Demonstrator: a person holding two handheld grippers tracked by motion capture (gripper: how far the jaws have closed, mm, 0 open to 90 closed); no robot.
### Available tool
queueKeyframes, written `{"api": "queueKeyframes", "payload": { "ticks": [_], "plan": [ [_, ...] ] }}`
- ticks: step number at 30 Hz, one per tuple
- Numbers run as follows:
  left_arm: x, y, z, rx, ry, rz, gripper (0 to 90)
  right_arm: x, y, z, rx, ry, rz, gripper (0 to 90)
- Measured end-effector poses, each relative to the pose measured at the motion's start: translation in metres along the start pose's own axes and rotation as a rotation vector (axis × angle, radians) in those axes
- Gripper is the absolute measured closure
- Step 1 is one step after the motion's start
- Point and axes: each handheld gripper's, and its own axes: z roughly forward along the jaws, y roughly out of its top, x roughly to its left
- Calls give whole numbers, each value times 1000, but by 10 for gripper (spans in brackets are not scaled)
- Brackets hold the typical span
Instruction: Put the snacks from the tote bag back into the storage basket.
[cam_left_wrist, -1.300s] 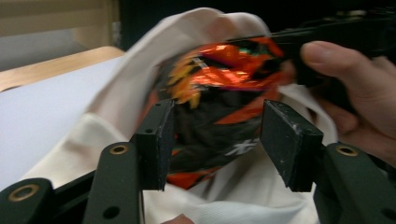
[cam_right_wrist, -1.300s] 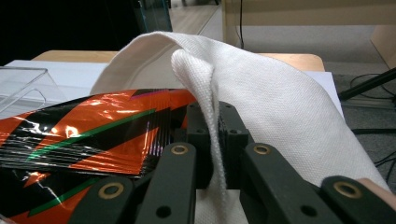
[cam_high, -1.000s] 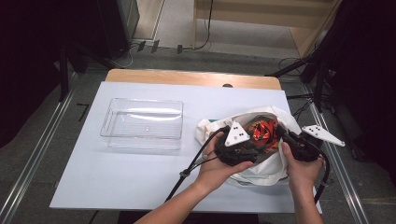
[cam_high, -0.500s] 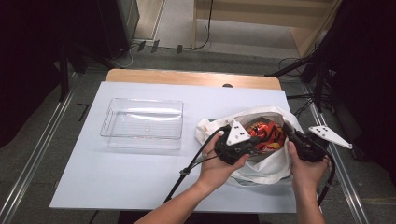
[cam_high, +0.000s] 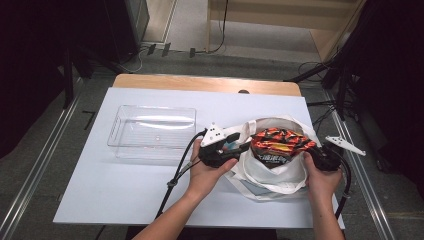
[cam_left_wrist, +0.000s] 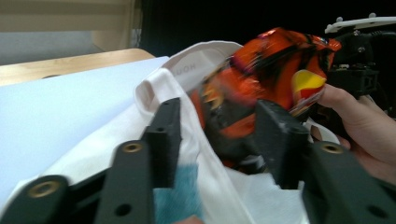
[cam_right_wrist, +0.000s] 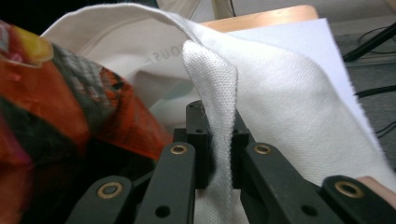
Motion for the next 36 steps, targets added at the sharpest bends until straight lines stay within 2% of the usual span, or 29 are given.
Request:
{"api": "queueKeyframes", "payload": {
  "ticks": [1, 2, 3, 5, 8, 9, 10, 11, 12, 13, 14, 15, 16, 17, 20, 21, 22, 23, 24, 25, 26, 27, 28, 30, 31, 32, 33, 34, 36],
  "plan": [
    [2, -2, 1, 10, 36, -27, 468, 0, -1, 1, -4, 7, 1, 865],
    [2, -2, 1, 10, 36, -27, 468, 1, -1, 1, -3, 11, 4, 865],
    [7, -7, 3, 32, 112, -71, 469, 1, -1, 2, 0, 11, 0, 865],
    [9, -10, 7, 46, 131, -89, 462, 2, -3, 4, -1, 21, 3, 865],
    [6, -15, 18, 118, 185, -36, 462, 3, -7, 8, 10, 36, 8, 866],
    [6, -15, 18, 118, 185, -36, 469, 3, -9, 11, 15, 46, 13, 867],
    [5, -17, 23, 141, 209, -24, 469, 3, -9, 11, 15, 46, 13, 867],
    [7, -22, 32, 194, 238, -21, 503, 0, -12, 17, 49, 36, 46, 869],
    [7, -22, 32, 194, 238, -21, 526, 0, -12, 17, 49, 36, 46, 869],
    [10, -28, 40, 234, 272, -3, 551, -7, -13, 22, 82, 15, 100, 865],
    [11, -31, 43, 257, 280, 3, 577, -10, -13, 24, 90, -21, 105, 858],
    [13, -34, 47, 273, 282, 8, 606, -13, -14, 26, 101, -51, 96, 854],
    [13, -34, 47, 273, 282, 8, 637, -13, -14, 26, 101, -51, 96, 854],
    [16, -39, 51, 294, 291, 25, 657, -13, -14, 30, 134, -90, 57, 850],
    [15, -40, 53, 291, 300, 22, 674, -12, -12, 30, 151, -97, 44, 821],
    [15, -39, 52, 295, 299, 19, 673, -15, -10, 24, 144, -58, 101, 690],
    [15, -39, 52, 295, 299, 19, 673, -15, -10, 24, 144, -58, 101, 690],
    [16, -40, 52, 297, 295, 23, 673, -15, -8, 9, 106, -45, 112, 539],
    [16, -40, 52, 297, 295, 23, 673, -12, -8, 0, 96, -60, 86, 481],
    [16, -40, 52, 295, 290, 26, 673, -10, -9, -8, 84, -102, 53, 419],
    [16, -40, 52, 295, 290, 26, 673, -10, -9, -8, 84, -102, 53, 419],
    [17, -41, 52, 290, 291, 23, 673, -6, -11, -21, 86, -179, 10, 303],
    [17, -42, 51, 284, 290, 14, 673, -6, -13, -25, 95, -194, 8, 288],
    [17, -42, 51, 281, 288, 14, 675, -6, -17, -27, 105, -199, 2, 295],
    [18, -45, 50, 265, 281, 7, 679, -9, -24, -24, 152, -227, -54, 454],
    [18, -45, 50, 265, 281, 7, 686, -9, -24, -24, 152, -227, -54, 454],
    [19, -48, 48, 254, 278, 3, 695, -16, -28, -18, 166, -184, -66, 645],
    [20, -48, 47, 253, 275, -4, 711, -19, -28, -17, 165, -203, -72, 729],
    [21, -49, 47, 249, 268, -14, 731, -22, -27, -15, 176, -221, -90, 757]
  ]
}}
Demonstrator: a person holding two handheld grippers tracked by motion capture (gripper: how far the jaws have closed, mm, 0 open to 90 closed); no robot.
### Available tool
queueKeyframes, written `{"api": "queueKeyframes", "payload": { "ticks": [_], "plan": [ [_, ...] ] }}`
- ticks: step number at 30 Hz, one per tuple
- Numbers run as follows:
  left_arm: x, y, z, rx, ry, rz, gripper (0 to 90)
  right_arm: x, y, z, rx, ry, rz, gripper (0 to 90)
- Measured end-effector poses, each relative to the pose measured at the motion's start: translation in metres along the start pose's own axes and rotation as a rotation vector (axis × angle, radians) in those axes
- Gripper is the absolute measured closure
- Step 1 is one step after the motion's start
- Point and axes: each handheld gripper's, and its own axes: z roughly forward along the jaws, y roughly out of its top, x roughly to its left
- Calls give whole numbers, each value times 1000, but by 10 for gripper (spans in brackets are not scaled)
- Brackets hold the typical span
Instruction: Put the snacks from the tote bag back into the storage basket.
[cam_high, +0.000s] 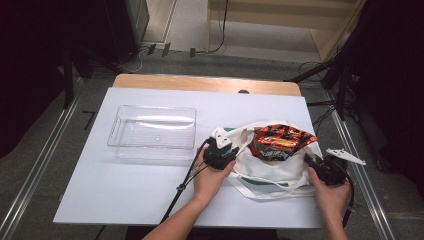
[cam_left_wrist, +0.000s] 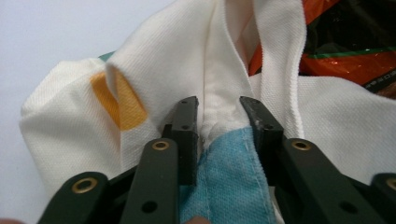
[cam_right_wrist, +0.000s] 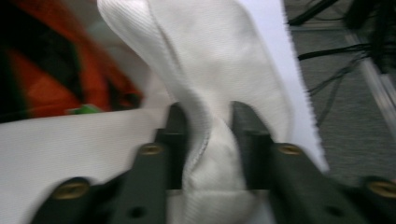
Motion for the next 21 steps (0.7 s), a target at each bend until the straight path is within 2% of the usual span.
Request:
{"api": "queueKeyframes", "payload": {
  "ticks": [1, 3, 5, 6, 7, 9, 11, 13, 14, 15, 17, 18, 21],
  "plan": [
    [1, -1, 1, -7, -6, -14, 733, -4, 0, 7, 22, 9, -16, 775],
    [0, -2, 0, -10, 0, -4, 733, -6, -1, 8, 10, 30, 5, 761],
    [-1, -2, 0, -13, 10, 11, 731, -6, -4, 2, -42, 37, -2, 666],
    [-1, -2, 0, -13, 10, 11, 730, -6, -4, 2, -42, 37, -2, 666],
    [-1, -2, 0, -11, 7, 7, 730, -4, -4, -10, -99, 15, 0, 509],
    [-1, -3, 1, -12, 9, 13, 730, -1, 0, -30, -186, -8, 11, 466],
    [-2, -3, 0, -10, 14, 19, 730, 4, 4, -50, -269, 8, 7, 427],
    [-2, -3, 1, -13, 14, 21, 730, 12, 6, -64, -314, 32, -17, 401],
    [-2, -3, 1, -13, 14, 21, 730, 12, 6, -64, -314, 32, -17, 401],
    [-3, -3, 1, -12, 17, 25, 730, 22, 4, -74, -347, 55, -51, 388],
    [-3, -3, 1, -11, 17, 25, 730, 31, 5, -81, -363, 84, -61, 381],
    [-3, -3, 1, -11, 17, 25, 730, 36, 6, -82, -361, 119, -64, 373],
    [-3, -3, 1, -11, 19, 26, 730, 51, 6, -73, -319, 195, -79, 353]
  ]
}}
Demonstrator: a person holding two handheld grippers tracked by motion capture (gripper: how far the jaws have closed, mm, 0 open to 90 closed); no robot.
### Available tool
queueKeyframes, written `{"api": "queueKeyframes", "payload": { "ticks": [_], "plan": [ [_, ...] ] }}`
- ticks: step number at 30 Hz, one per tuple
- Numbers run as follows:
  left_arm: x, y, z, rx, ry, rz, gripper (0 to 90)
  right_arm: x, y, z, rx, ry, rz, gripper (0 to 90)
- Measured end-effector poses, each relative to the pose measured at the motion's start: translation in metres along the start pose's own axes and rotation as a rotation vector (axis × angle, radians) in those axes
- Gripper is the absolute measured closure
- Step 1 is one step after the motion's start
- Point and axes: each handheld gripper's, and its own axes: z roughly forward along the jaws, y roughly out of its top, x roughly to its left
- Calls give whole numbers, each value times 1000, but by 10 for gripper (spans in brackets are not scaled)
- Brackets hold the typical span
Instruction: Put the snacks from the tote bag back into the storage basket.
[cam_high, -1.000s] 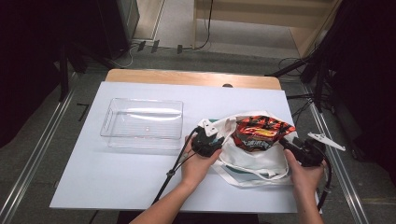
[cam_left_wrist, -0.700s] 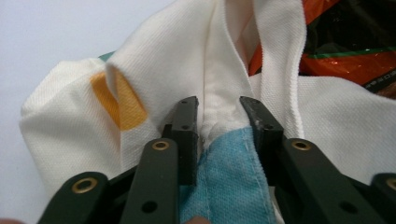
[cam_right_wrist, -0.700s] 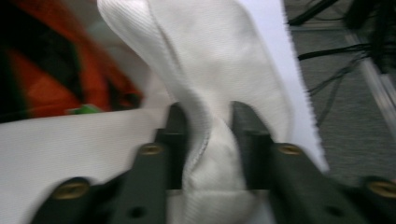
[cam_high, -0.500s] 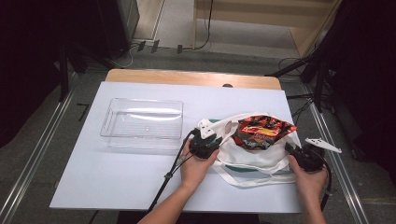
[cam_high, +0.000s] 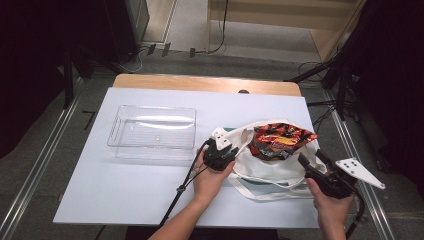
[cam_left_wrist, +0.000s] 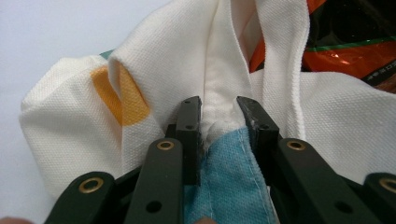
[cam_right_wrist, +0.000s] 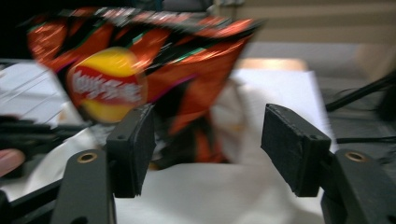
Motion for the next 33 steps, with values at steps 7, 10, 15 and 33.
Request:
{"api": "queueKeyframes", "payload": {
  "ticks": [7, 10, 15, 33],
  "plan": [
    [-1, 0, 0, -1, 2, 1, 730, 12, -7, 42, 90, 26, -22, 243],
    [-1, 0, 0, -2, 1, 2, 731, 11, -9, 56, 124, 48, -6, 241],
    [-1, -1, 0, -3, 4, 5, 732, 13, -14, 63, 127, 106, -42, 423],
    [-1, -1, 0, 1, 4, 10, 735, 24, 10, 63, 181, 54, -63, 900]
  ]
}}
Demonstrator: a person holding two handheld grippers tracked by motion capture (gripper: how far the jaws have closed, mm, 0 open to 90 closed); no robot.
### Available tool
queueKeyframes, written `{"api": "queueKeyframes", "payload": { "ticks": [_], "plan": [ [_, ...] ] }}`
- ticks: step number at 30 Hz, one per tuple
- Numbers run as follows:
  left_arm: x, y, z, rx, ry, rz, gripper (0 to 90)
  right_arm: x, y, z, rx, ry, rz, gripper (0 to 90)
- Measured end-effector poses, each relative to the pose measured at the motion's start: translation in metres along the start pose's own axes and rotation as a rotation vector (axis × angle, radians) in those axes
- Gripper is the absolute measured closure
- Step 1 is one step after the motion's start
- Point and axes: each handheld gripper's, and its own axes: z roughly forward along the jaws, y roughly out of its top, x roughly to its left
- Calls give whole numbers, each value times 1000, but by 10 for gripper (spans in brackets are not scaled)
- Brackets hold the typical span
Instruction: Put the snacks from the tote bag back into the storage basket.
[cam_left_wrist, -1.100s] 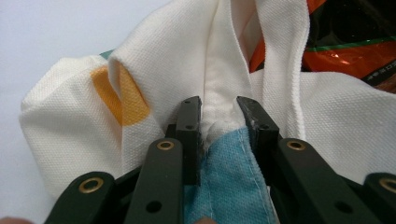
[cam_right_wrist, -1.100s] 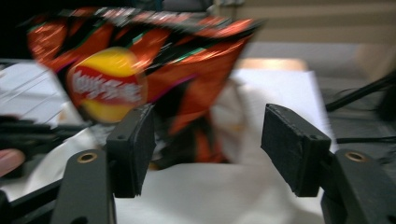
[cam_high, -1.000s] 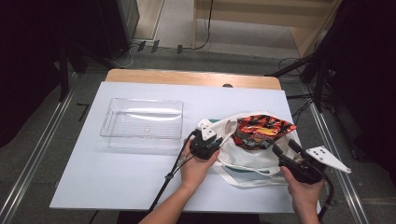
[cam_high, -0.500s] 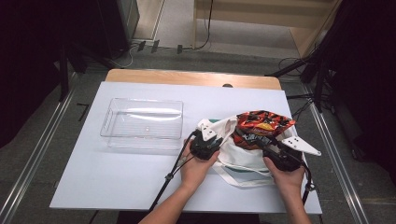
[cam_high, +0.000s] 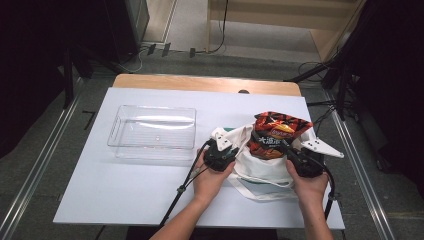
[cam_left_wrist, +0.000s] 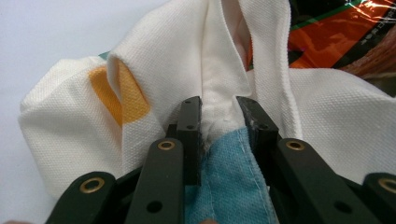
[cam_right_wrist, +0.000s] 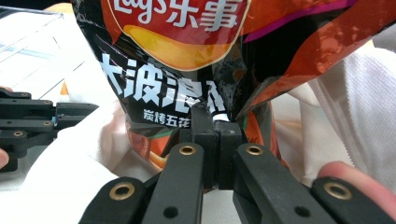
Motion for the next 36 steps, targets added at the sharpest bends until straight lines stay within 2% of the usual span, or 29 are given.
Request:
{"api": "queueKeyframes", "payload": {
  "ticks": [2, 4, 7, 10, 11, 24, 26, 28, 32, 36],
  "plan": [
    [0, 0, 0, 2, -1, 6, 734, 1, -4, -1, -15, 0, 5, 900],
    [-1, 0, 0, -1, 5, 11, 734, -1, -10, -1, -34, 9, 32, 900],
    [-2, 0, 0, 2, 10, 21, 734, -5, -10, -4, -50, 22, 50, 900],
    [-2, 0, 0, -1, 10, 14, 734, -2, -8, -7, -62, 19, 41, 900],
    [-2, 0, 0, -2, 10, 17, 734, 1, -6, -9, -76, 10, 25, 900],
    [-3, -1, 0, -9, 13, 22, 734, 9, 15, -24, -157, 5, 41, 900],
    [-3, -1, 0, -7, 16, 25, 734, 10, 18, -27, -179, 6, 39, 900],
    [-3, -1, 0, -6, 14, 32, 734, 9, 22, -32, -223, 39, 67, 900],
    [-4, -1, 0, -9, 20, 33, 733, 15, 35, -47, -277, 32, 57, 900],
    [-5, -1, 0, -9, 21, 39, 733, 18, 43, -62, -342, 31, 77, 900]
  ]
}}
